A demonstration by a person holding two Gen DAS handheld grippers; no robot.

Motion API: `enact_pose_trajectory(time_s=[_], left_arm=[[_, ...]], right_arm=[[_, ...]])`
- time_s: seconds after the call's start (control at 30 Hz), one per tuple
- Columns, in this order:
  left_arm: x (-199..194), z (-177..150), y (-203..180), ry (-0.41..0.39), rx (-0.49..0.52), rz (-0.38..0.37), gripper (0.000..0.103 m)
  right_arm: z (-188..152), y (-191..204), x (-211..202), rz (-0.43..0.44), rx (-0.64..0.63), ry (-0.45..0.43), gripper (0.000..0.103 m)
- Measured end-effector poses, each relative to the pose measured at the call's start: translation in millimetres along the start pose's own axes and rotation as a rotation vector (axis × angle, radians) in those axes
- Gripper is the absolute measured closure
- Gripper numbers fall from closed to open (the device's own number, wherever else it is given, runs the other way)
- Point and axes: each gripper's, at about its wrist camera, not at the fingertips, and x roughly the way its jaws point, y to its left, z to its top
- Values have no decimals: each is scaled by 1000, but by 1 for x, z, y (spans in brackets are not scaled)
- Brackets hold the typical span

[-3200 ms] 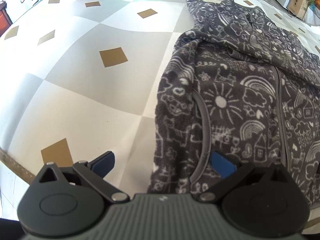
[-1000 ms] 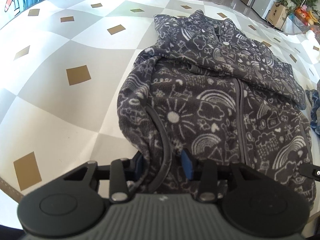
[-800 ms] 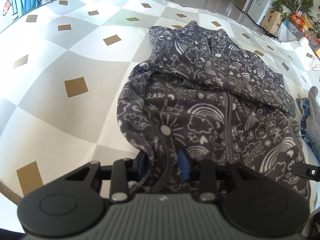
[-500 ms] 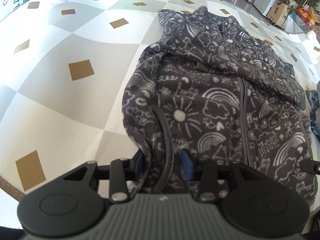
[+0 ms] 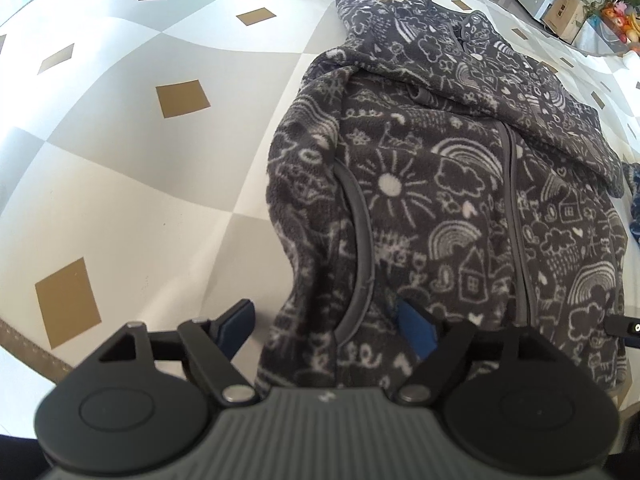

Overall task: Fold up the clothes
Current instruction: 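Close the left gripper on the jacket hem, then lift the hem with both grippers and fold it toward the collar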

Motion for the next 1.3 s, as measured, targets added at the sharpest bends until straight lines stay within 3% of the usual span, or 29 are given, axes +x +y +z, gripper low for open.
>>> enact_pose_trajectory(time_s=[0.3,0.47,0.63,0.7,0.77,0.83,0.97,1.13,1.3], left_arm=[[-2,-4,6,4,-21,-5,17],[0,-6,-1,6,5,0,9],[3,-7,-11,-3,32,-14,9],[3,-8,-17,-17,54,-8,13],[1,-9,-23,-39,89,9,32],[-3,-8,-25,-57,92,20,50],[-9,-2,-15,-73,7,-22,78],[-25,5,-18,-129,-6,-62,81],[-50,22,-18,-188,-59,-153,81]], right_arm=[[-5,-6,0,-32,10,3,49],[-9,-1,5,51,11,30,40],[-14,18,8,11,-81,12,38],[-18,27,9,-18,-134,-2,42],[-21,37,10,-60,-203,-16,53],[-22,41,11,-42,-220,-13,71],[-21,43,8,-17,-220,-18,80],[-14,41,-15,79,-193,-95,82],[-5,42,-47,208,-159,-187,82]])
